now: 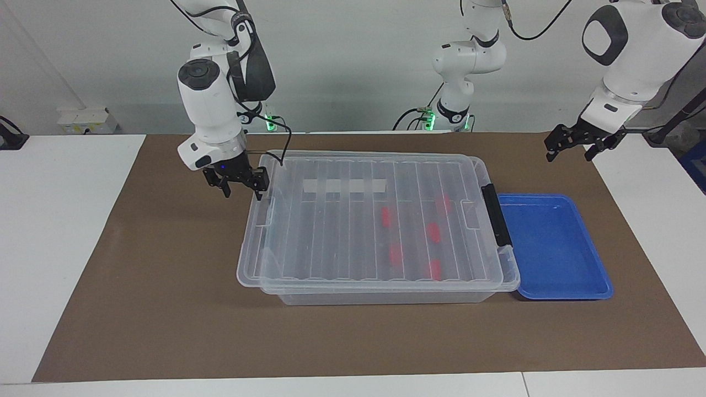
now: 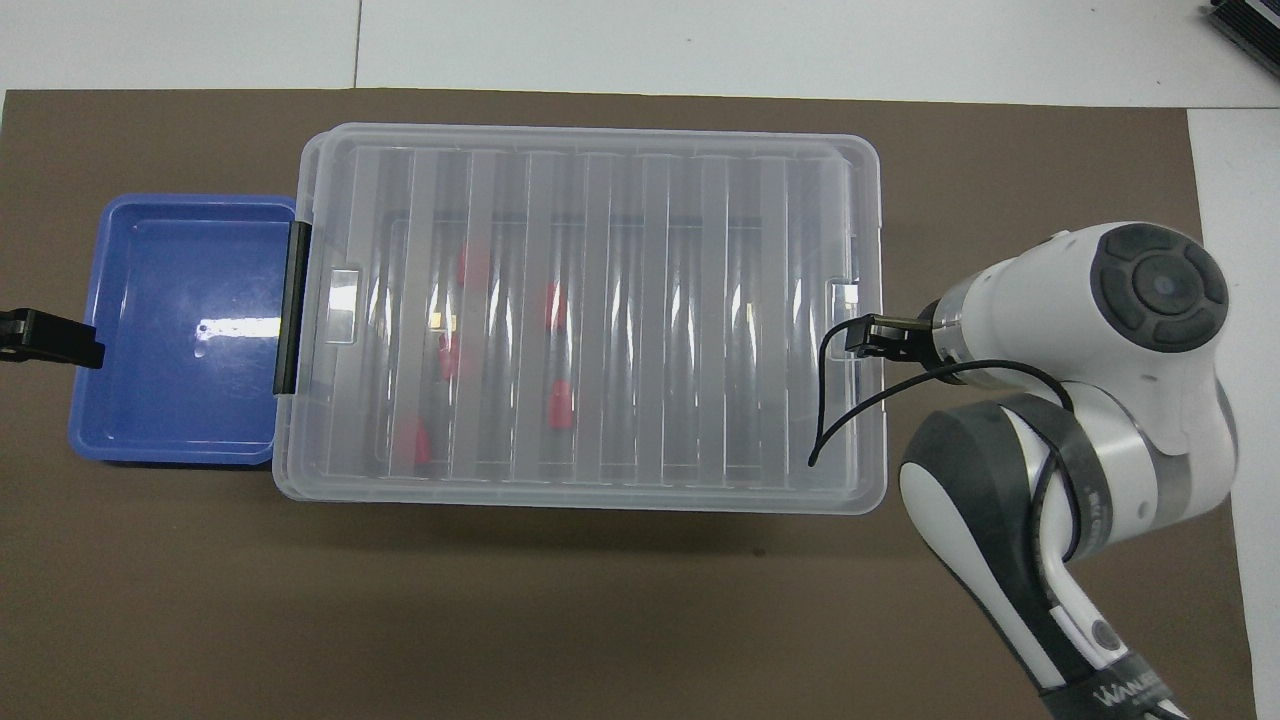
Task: Place red block in blue tray from box
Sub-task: 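Slide the clear lid away from the blue tray with the right gripper, then reach the left gripper into the box and grasp a red block, then lift the red block and carry it over the blue tray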
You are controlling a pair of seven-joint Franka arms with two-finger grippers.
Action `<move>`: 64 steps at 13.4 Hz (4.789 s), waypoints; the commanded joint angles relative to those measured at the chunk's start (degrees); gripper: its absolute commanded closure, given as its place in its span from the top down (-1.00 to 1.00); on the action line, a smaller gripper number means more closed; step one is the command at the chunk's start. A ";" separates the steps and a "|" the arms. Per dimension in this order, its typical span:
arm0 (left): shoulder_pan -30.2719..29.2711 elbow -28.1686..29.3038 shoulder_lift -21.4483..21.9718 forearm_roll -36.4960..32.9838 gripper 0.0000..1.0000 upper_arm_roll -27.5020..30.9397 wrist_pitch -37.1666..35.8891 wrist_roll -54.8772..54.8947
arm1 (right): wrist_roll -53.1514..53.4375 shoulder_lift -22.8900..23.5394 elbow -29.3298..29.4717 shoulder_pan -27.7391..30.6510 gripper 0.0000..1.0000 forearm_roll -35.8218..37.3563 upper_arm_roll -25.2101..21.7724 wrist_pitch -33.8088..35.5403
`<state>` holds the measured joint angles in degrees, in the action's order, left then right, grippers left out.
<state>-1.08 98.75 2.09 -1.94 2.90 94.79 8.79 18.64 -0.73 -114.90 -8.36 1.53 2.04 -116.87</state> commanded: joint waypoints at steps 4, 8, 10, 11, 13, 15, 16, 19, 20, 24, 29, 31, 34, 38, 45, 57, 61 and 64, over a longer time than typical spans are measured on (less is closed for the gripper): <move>-0.06 1.98 1.60 -0.35 1.00 0.09 1.01 0.08 | -15.54 -2.09 -2.44 8.78 0.74 -0.56 0.25 0.33; 0.99 1.71 1.96 -0.35 1.00 -0.44 0.30 0.00 | -25.92 -1.91 -2.35 15.37 0.87 -0.56 0.25 0.33; 1.25 1.54 2.13 1.05 1.00 -0.62 -0.39 -0.17 | -29.18 -1.74 -2.09 17.40 0.88 -0.56 0.16 0.16; 1.95 1.36 2.39 5.15 1.00 -1.14 0.13 -3.66 | -30.15 -1.65 -2.00 17.84 0.88 -0.56 0.16 -0.02; 4.93 1.71 2.22 9.84 1.00 -3.15 4.58 -23.28 | -30.42 -1.65 -2.00 18.37 0.88 -0.47 0.07 -0.11; 11.60 3.02 1.96 9.85 1.00 -3.52 10.92 -35.12 | -32.43 -1.56 -2.00 19.42 0.88 -0.47 0.07 -0.72; 13.37 3.12 1.35 9.76 1.00 -3.52 12.08 -37.34 | -33.31 -1.56 -2.00 19.78 0.88 -0.47 0.07 -0.81; 21.45 3.03 -5.75 1.71 1.00 -3.69 16.46 -45.40 | -33.50 -1.47 -1.82 20.05 0.91 -0.38 0.16 -0.72; 22.17 3.38 -7.87 0.98 1.00 -3.69 18.92 -47.01 | -33.41 -1.21 -0.95 19.96 0.95 -0.38 0.16 -0.11; 22.26 5.76 -14.11 0.45 1.00 -3.61 28.34 -47.11 | -32.45 -1.12 3.79 19.43 0.98 -0.38 0.16 3.48; 23.32 10.47 -20.20 -2.98 1.00 -3.61 35.45 -47.11 | -25.44 -1.12 13.18 18.99 1.00 0.41 0.51 13.66; 23.40 16.36 -18.36 -3.07 1.00 -3.69 38.44 -46.85 | -18.85 -0.86 15.84 16.11 1.00 0.41 0.51 16.23; 23.67 18.15 -17.73 -3.07 0.99 -3.69 38.81 -46.76 | -10.06 -1.21 17.76 10.91 1.00 0.58 0.60 20.00; 23.14 18.15 -17.73 -2.98 -0.61 -3.78 38.46 -45.97 | -4.24 1.06 26.19 7.48 1.00 1.90 0.60 27.73; 22.44 10.78 -15.72 6.32 -1.00 -3.17 24.42 -48.69 | -4.14 1.87 28.15 8.62 1.00 0.06 0.16 30.48; 5.15 -8.93 -9.47 9.15 -1.00 -3.17 -7.26 -24.60 | -9.15 -1.82 11.81 17.05 -1.00 -0.73 -0.19 12.48; 0.12 -3.15 -7.81 6.97 -1.00 -2.81 0.37 -11.80 | -11.09 -0.60 7.24 19.08 -1.00 -0.73 -0.19 4.73; -0.76 5.73 -5.52 2.83 -1.00 -2.82 9.34 -6.44 | -14.32 0.81 4.78 19.52 -1.00 -0.73 -0.19 0.88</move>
<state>-1.14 96.91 -7.14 3.25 0.52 98.50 -1.06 7.90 0.19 -107.41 10.16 1.84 1.65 -112.62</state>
